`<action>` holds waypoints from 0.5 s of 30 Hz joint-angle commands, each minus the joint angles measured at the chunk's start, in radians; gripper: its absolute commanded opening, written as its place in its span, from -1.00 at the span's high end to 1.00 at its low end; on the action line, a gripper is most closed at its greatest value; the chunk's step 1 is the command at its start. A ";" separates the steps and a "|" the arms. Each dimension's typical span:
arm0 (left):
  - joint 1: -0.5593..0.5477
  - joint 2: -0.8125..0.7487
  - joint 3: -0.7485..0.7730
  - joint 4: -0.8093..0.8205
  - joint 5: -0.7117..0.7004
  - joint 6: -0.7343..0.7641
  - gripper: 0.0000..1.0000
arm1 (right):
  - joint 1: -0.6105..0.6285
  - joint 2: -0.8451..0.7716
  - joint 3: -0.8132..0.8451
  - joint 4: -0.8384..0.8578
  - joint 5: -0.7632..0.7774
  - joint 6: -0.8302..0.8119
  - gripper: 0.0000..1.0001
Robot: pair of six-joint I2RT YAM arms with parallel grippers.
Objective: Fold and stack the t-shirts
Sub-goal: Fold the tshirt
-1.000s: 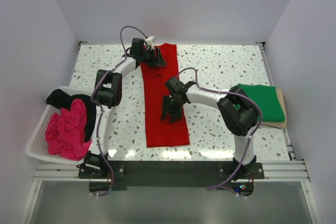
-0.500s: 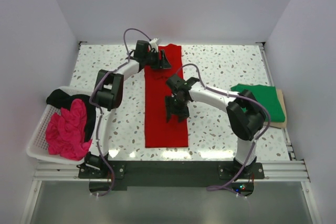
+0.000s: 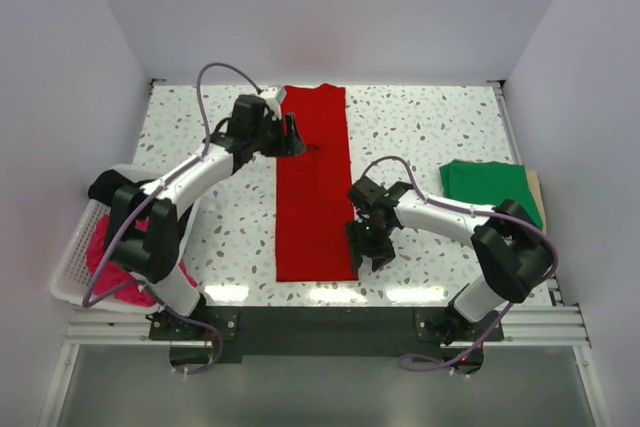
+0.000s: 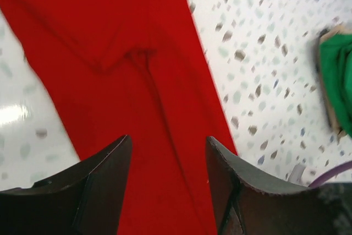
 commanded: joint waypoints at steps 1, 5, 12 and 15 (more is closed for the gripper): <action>-0.047 -0.125 -0.177 -0.118 -0.145 -0.007 -0.21 | 0.007 -0.056 -0.049 0.123 -0.073 -0.017 -0.12; -0.101 -0.280 -0.408 -0.143 -0.186 -0.082 -0.21 | 0.009 -0.071 -0.099 0.185 -0.099 -0.009 -0.10; -0.173 -0.475 -0.619 -0.207 -0.237 -0.193 -0.21 | 0.009 -0.085 -0.179 0.272 -0.122 -0.003 -0.04; -0.199 -0.530 -0.682 -0.215 -0.226 -0.239 -0.21 | 0.009 -0.077 -0.191 0.286 -0.125 -0.009 0.03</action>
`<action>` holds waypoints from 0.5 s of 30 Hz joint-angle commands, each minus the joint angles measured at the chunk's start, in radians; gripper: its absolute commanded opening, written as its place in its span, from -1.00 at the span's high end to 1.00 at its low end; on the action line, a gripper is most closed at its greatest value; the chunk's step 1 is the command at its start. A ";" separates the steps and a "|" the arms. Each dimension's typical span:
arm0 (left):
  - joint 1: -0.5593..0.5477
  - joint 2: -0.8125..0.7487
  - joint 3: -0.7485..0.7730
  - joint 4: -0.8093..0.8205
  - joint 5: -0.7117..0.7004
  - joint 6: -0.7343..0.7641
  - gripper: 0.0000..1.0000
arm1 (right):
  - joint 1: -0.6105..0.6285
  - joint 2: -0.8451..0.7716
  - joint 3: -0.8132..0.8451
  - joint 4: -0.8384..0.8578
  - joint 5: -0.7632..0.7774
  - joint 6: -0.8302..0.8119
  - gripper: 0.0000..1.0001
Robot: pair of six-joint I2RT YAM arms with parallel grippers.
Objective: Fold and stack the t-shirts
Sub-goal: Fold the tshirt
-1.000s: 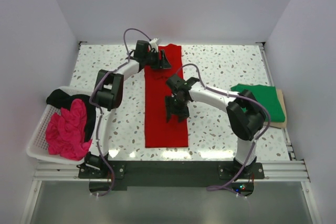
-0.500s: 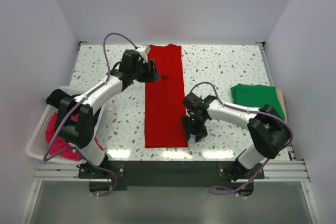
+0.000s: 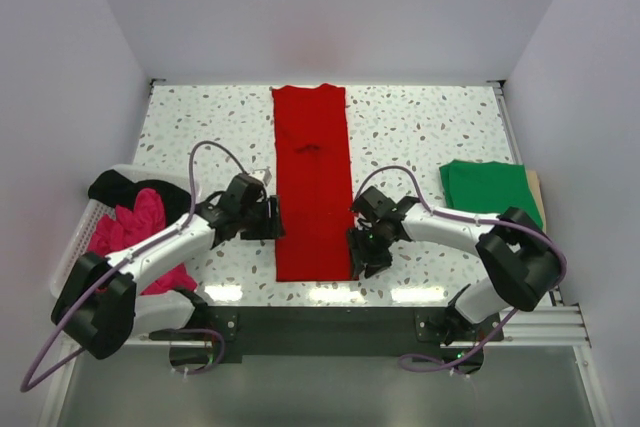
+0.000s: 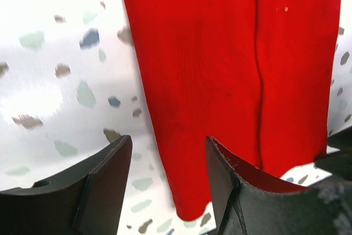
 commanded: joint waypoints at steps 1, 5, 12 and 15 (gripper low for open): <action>-0.035 -0.071 -0.051 -0.006 -0.018 -0.098 -0.21 | 0.004 -0.015 -0.020 0.073 -0.025 -0.002 0.06; -0.065 -0.103 -0.114 -0.001 0.013 -0.146 -0.21 | 0.004 -0.006 -0.026 0.077 -0.018 -0.010 0.32; -0.145 -0.123 -0.186 -0.003 0.022 -0.233 -0.20 | 0.004 -0.001 -0.046 0.077 -0.015 -0.016 0.60; -0.170 -0.122 -0.203 0.001 0.019 -0.258 -0.14 | 0.004 0.004 -0.048 0.074 -0.009 -0.018 0.61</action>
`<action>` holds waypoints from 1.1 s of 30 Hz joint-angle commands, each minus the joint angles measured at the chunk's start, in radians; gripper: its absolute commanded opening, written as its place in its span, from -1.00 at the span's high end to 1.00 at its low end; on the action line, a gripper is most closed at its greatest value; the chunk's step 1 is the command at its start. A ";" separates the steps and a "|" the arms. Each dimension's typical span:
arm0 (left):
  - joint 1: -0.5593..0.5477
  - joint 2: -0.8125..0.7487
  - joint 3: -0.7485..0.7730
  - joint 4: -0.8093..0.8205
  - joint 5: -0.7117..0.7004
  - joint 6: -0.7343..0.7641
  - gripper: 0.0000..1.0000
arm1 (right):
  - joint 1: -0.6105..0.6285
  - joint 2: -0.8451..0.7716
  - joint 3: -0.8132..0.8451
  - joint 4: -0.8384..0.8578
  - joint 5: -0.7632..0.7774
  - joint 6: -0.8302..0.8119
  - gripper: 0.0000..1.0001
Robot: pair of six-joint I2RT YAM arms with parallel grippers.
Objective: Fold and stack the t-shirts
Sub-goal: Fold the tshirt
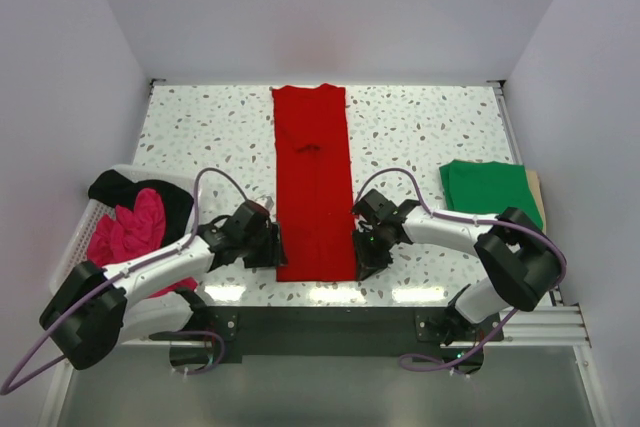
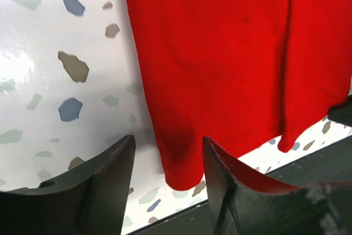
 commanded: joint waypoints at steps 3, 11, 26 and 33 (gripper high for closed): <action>-0.042 -0.011 -0.017 -0.027 -0.025 -0.075 -0.04 | 0.004 0.012 -0.001 0.012 -0.001 -0.016 0.61; -0.094 -0.057 -0.033 -0.101 -0.063 -0.140 0.22 | 0.004 0.016 0.014 0.003 0.002 -0.008 0.60; -0.108 -0.086 -0.111 0.043 0.006 -0.167 0.53 | 0.003 0.028 0.046 0.002 0.007 0.001 0.63; -0.110 -0.112 -0.112 0.035 -0.003 -0.173 1.00 | 0.004 -0.001 0.055 -0.006 -0.002 0.019 0.95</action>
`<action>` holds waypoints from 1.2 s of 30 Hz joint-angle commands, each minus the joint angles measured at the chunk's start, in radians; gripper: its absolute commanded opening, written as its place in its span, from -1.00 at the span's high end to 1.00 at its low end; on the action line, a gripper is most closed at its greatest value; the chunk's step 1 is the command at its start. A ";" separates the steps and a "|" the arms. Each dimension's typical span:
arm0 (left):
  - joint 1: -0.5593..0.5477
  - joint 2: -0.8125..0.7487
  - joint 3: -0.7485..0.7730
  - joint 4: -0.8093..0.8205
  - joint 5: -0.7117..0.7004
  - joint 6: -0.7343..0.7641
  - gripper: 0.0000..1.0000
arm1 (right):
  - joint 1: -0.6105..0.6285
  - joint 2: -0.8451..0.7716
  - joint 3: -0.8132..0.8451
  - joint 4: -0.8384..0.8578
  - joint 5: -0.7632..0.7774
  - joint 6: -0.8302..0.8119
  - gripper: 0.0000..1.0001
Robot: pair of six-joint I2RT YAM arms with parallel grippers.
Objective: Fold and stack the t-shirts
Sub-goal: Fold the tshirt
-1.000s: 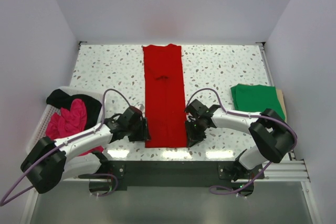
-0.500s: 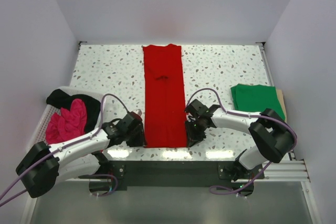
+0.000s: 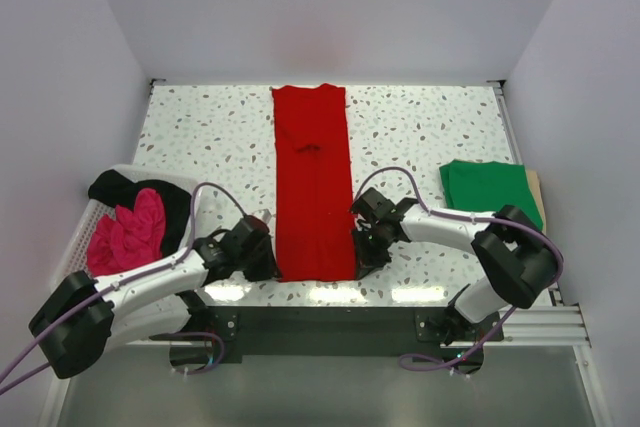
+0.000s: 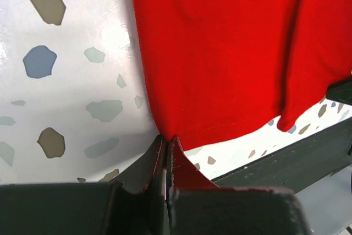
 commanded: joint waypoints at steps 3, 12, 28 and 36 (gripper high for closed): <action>-0.009 -0.039 0.026 -0.012 -0.022 -0.007 1.00 | 0.003 -0.050 0.057 -0.033 -0.002 0.018 1.00; -0.007 -0.090 0.175 -0.060 -0.111 -0.003 1.00 | 0.003 -0.138 0.208 -0.182 0.096 0.052 1.00; 0.230 0.231 0.463 0.038 -0.062 0.292 1.00 | -0.161 0.139 0.583 -0.198 0.189 -0.049 1.00; 0.361 0.442 0.612 0.113 -0.003 0.385 1.00 | -0.247 0.339 0.803 -0.218 0.186 -0.109 1.00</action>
